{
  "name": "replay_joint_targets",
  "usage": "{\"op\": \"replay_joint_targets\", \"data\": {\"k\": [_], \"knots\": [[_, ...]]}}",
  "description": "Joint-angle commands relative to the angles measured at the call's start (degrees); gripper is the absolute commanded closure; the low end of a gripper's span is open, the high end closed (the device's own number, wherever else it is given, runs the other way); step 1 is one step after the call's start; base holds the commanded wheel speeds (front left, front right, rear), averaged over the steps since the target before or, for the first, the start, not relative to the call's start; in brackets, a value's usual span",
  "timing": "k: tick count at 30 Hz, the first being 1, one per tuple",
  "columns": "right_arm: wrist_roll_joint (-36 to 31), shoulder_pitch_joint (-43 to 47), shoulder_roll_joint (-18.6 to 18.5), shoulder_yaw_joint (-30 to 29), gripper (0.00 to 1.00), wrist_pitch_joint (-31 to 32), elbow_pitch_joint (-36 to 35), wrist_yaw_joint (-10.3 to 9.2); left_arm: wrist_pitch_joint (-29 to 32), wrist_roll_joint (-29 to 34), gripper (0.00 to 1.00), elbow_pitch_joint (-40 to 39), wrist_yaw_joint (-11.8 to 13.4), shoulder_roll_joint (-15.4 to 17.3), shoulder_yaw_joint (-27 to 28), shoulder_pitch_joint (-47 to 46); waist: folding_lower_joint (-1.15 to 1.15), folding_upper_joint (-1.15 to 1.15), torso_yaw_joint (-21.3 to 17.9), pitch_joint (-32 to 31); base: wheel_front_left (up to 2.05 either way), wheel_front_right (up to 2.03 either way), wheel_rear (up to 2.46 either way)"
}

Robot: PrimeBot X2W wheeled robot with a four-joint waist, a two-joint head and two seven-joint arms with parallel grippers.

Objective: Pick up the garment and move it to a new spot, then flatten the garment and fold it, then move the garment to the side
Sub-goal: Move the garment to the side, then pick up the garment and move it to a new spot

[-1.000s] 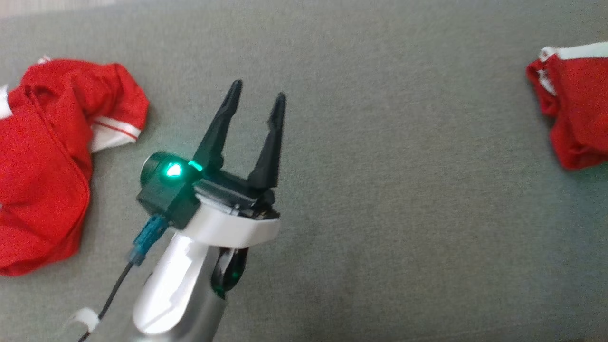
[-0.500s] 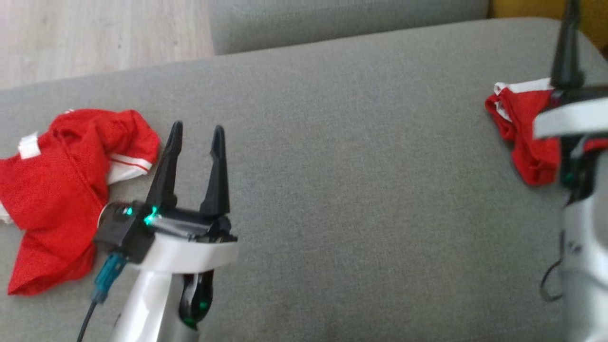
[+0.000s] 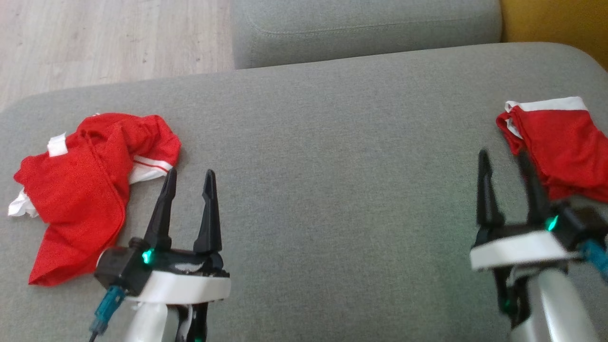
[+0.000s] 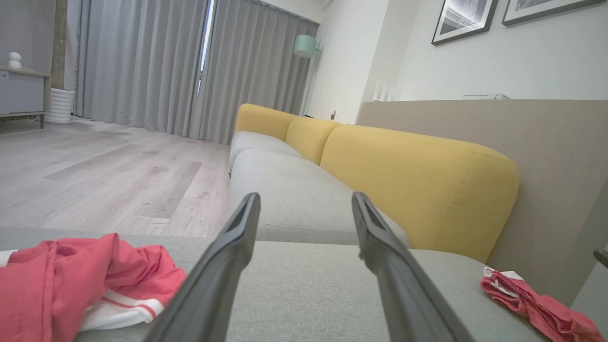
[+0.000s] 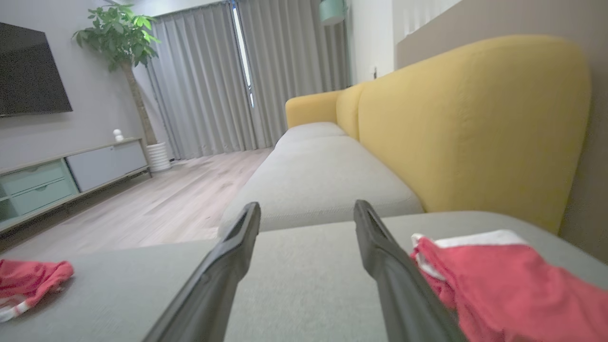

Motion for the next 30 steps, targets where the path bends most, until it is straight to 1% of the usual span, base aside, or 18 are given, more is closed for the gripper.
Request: {"op": "replay_joint_targets", "data": {"k": [1,6,10,30], "knots": [[0.81,-0.99,0.21,1.95,0.0,-0.84,-1.63,-0.05,-0.24,-0.22,0.0,-1.58,-0.05,0.16,1.89,-1.25,0.0,0.0,0.18,-0.12,0.0,0.0,0.0],[1.02,2.72,0.22,2.68,0.0,-1.05,-4.24,-0.05,-0.24,-0.97,0.0,-1.45,-0.14,0.16,1.68,0.17,0.0,0.0,0.46,-0.23,0.0,0.0,0.0],[1.03,4.03,0.23,2.51,0.0,-1.07,-5.47,-0.05,-0.24,-1.17,0.0,-0.81,-0.34,0.16,1.4,1.01,0.0,0.0,0.34,-0.31,0.0,0.0,0.0],[1.39,4.65,0.23,2.67,0.0,-1.08,-5.4,-0.05,-0.24,-0.48,0.0,-1.85,-0.11,0.16,1.71,1.4,0.0,0.0,0.99,-1.7,0.0,0.0,0.0]]}}
